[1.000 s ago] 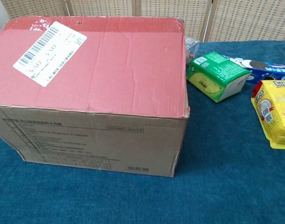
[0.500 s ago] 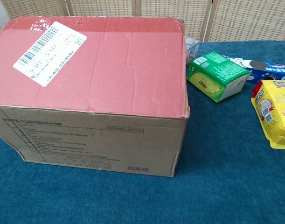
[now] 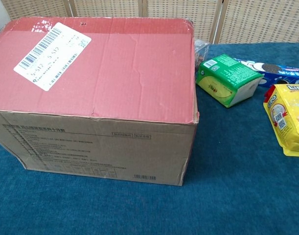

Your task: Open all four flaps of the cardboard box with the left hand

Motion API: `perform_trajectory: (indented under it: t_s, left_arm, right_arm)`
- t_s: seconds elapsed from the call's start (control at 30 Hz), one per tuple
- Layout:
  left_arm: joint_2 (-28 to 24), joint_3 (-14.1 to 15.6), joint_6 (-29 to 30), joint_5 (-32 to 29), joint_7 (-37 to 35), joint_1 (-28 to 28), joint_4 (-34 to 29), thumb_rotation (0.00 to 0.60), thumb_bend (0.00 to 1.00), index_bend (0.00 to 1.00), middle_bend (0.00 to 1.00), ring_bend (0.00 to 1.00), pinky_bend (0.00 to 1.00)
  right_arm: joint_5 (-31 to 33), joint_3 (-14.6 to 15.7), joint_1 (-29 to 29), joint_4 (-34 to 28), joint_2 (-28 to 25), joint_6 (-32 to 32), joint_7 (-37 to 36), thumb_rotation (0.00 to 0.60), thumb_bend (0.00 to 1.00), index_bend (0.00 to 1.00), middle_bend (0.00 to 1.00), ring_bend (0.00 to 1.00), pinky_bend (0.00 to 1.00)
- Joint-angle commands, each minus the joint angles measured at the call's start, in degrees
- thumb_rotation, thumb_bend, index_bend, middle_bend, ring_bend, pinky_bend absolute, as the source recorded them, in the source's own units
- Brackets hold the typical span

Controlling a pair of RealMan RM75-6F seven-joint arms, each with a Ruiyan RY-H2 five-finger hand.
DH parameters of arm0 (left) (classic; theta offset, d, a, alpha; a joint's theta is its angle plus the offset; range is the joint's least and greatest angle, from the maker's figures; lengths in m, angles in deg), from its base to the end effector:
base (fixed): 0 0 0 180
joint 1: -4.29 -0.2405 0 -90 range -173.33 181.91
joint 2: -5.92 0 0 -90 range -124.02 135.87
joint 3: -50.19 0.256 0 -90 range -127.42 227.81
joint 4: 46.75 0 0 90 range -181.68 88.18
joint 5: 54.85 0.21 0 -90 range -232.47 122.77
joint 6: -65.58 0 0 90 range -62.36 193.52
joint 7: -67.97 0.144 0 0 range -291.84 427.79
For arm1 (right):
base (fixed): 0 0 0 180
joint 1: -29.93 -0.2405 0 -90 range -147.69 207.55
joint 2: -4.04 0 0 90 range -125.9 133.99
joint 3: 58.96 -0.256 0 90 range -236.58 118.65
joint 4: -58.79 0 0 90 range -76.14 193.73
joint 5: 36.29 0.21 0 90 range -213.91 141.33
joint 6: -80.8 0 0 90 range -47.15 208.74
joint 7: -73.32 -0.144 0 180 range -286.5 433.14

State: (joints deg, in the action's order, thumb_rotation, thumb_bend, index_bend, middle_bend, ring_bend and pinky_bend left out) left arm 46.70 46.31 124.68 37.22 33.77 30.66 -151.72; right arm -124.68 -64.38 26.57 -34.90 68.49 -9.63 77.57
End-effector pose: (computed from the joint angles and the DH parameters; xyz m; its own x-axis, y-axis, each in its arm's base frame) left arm -0.2207 0.2675 0.2030 0.1535 0.3781 0.9130 0.9679 -0.2434 -0.0620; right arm -0.2962 -0.1807 0.1716 0.4315 0.1253 0.8934 -0.8989 -0.0234 0.4375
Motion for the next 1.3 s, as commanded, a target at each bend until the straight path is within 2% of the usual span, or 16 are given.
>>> perform_trajectory:
  t_s: [0.03, 0.27, 0.4, 0.7, 0.8, 0.93, 1.07, 1.3]
  left_arm:
    - [0.7, -1.1, -3.8, -0.2, -7.8, 3.6, 0.6, 0.6, 0.0, 0.02, 0.0, 0.0, 0.09]
    - [0.0, -0.1, -10.2, 3.5, -21.9, 9.0, 0.3, 0.6, 0.0, 0.02, 0.0, 0.0, 0.13]
    - [-0.4, 0.8, -12.7, 5.9, -26.2, 11.8, 0.0, 0.6, 0.0, 0.02, 0.0, 0.0, 0.13]
    - [0.7, 3.4, -11.9, 10.8, -37.0, 15.0, 0.3, 0.6, 0.0, 0.02, 0.0, 0.01, 0.17]
    - [0.5, 4.5, -10.3, 12.9, -40.2, 15.6, 1.0, 0.6, 0.0, 0.02, 0.0, 0.02, 0.18]
    - [0.0, 6.9, -4.6, 17.3, -49.6, 15.8, 2.7, 0.6, 0.0, 0.02, 0.0, 0.04, 0.21]
    - [0.1, 9.4, 3.6, 22.3, -58.5, 15.7, 7.0, 0.6, 0.0, 0.02, 0.01, 0.04, 0.22]
    - [0.8, 12.4, 13.4, 26.9, -65.7, 15.8, 11.8, 0.6, 0.0, 0.02, 0.01, 0.04, 0.24]
  right_arm:
    - [0.0, 0.0, 0.1, -0.1, -0.1, -0.1, -0.1, 0.6, 0.0, 0.0, 0.0, 0.0, 0.16]
    - [-0.1, 0.0, 0.2, -0.2, -0.2, -0.2, -0.1, 0.6, 0.0, 0.0, 0.0, 0.0, 0.16]
    - [-0.1, 0.0, 0.3, -0.4, -0.2, -0.3, 0.1, 0.6, 0.0, 0.0, 0.0, 0.0, 0.16]
    - [-0.1, 0.1, 0.3, -0.5, -0.4, -0.3, -0.3, 0.6, 0.0, 0.0, 0.0, 0.0, 0.16]
    - [-0.1, 0.1, 0.4, -0.5, -0.5, -0.3, -0.4, 0.6, 0.0, 0.0, 0.0, 0.0, 0.16]
    - [-0.4, 0.2, 0.5, -0.7, -0.6, -0.4, -0.5, 0.6, 0.0, 0.0, 0.0, 0.0, 0.16]
    - [-0.4, 0.3, 0.5, -0.8, -0.7, -0.4, -0.5, 0.6, 0.0, 0.0, 0.0, 0.0, 0.16]
    - [-0.2, 0.5, 0.4, -1.2, -0.9, 0.3, -0.3, 0.6, 0.0, 0.0, 0.0, 0.0, 0.16]
